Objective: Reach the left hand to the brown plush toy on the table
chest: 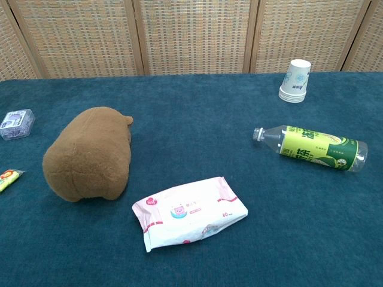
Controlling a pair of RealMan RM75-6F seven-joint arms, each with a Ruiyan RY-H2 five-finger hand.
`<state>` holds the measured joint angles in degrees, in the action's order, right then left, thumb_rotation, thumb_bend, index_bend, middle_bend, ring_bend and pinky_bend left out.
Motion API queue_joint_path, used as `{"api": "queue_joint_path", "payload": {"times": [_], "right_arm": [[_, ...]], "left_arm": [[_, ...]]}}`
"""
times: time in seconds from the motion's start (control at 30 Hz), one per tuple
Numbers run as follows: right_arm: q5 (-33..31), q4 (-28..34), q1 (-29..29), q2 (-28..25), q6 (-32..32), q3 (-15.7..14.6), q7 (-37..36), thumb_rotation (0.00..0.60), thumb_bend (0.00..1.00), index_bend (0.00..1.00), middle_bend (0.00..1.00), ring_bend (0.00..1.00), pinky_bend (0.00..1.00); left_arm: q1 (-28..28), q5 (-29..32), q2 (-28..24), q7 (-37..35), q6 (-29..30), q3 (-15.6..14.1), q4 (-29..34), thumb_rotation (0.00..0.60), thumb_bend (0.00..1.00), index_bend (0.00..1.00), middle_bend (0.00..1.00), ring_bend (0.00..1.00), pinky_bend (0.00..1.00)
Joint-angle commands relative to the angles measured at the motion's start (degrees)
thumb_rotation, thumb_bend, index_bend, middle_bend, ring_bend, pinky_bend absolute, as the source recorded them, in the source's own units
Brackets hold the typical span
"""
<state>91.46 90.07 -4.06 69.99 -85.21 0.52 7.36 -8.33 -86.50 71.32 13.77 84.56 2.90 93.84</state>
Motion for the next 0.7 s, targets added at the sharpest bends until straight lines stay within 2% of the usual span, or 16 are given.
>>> {"api": "queue_joint_path", "payload": {"times": [0.03, 0.7], "right_arm": [[0.0, 0.0, 0.0, 0.1, 0.0, 0.0, 0.2, 0.600, 0.08, 0.00, 0.00, 0.00, 0.00], [0.1, 0.1, 0.2, 0.0, -0.6, 0.0, 0.0, 0.600, 0.08, 0.00, 0.00, 0.00, 0.00]], "left_arm": [[0.0, 0.0, -0.1, -0.2, 0.0, 0.0, 0.0, 0.600, 0.00, 0.00, 0.00, 0.00, 0.00], [-0.3, 0.7, -0.2, -1.8, -1.0, 0.0, 0.2, 0.600, 0.00, 0.00, 0.00, 0.00, 0.00]]}}
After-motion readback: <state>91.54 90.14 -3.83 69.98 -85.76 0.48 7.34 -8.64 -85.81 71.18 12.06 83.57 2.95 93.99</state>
